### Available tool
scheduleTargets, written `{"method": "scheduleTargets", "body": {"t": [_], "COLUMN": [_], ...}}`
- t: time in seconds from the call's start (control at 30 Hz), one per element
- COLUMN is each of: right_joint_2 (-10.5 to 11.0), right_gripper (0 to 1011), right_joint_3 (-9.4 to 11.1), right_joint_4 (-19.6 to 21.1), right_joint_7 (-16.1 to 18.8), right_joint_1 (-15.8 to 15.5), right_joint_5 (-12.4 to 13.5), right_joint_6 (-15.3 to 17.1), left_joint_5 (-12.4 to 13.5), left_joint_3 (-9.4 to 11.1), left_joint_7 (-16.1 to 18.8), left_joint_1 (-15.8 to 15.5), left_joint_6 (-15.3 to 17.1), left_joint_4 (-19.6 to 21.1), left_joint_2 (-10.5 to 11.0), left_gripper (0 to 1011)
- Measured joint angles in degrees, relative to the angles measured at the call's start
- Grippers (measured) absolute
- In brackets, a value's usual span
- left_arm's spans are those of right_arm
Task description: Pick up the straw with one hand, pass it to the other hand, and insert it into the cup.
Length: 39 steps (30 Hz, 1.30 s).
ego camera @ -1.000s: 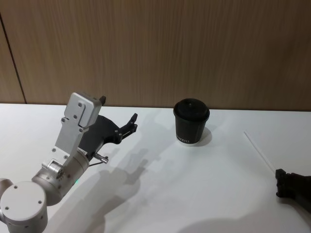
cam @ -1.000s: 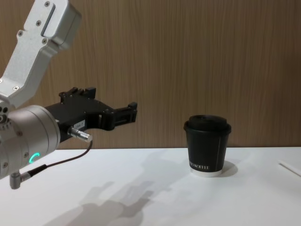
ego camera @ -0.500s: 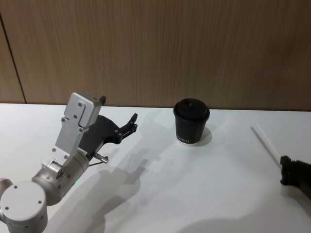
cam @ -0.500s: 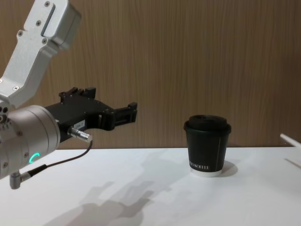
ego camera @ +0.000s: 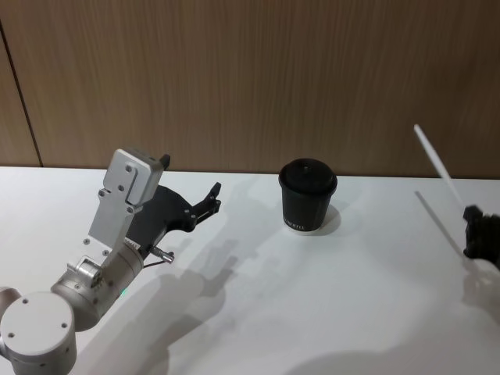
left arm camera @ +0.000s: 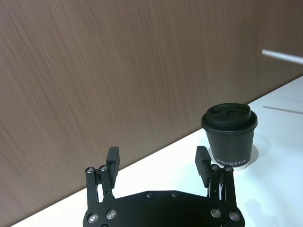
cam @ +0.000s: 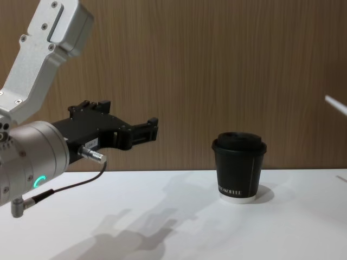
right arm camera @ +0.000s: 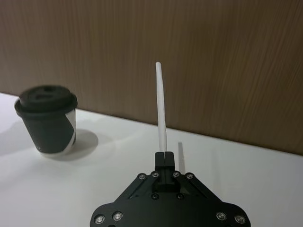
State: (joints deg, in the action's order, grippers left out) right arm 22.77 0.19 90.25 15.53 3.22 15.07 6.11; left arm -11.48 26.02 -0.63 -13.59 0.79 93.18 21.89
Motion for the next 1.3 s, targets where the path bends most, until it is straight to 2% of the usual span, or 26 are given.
{"method": "scheduleTargets", "body": {"t": [0.17,0.47,0.9,1.3], "right_joint_2": [0.49,1.81,2.9,4.11], "right_gripper": [0,0,0,0], "right_joint_3": [0.55,0.97,-0.27,-2.46], "right_joint_4": [0.8,2.53,4.7,5.79], "right_joint_7": [1.74,6.9,13.59,20.08], "right_joint_1": [0.8,2.82,4.89,5.97], "right_joint_5": [1.33,5.13,10.28,14.45], "right_joint_6": [-2.63,-6.65,-8.52,-9.11], "left_joint_5": [0.0,0.0,0.0,0.0], "left_joint_3": [0.0,0.0,0.0,0.01], "left_joint_7": [0.0,0.0,0.0,0.0], "left_joint_1": [0.0,0.0,0.0,0.0], "left_joint_6": [0.0,0.0,0.0,0.0], "left_joint_4": [0.0,0.0,0.0,0.0], "left_joint_2": [0.0,0.0,0.0,0.0], "left_gripper": [1003,1003,1003,1003]}}
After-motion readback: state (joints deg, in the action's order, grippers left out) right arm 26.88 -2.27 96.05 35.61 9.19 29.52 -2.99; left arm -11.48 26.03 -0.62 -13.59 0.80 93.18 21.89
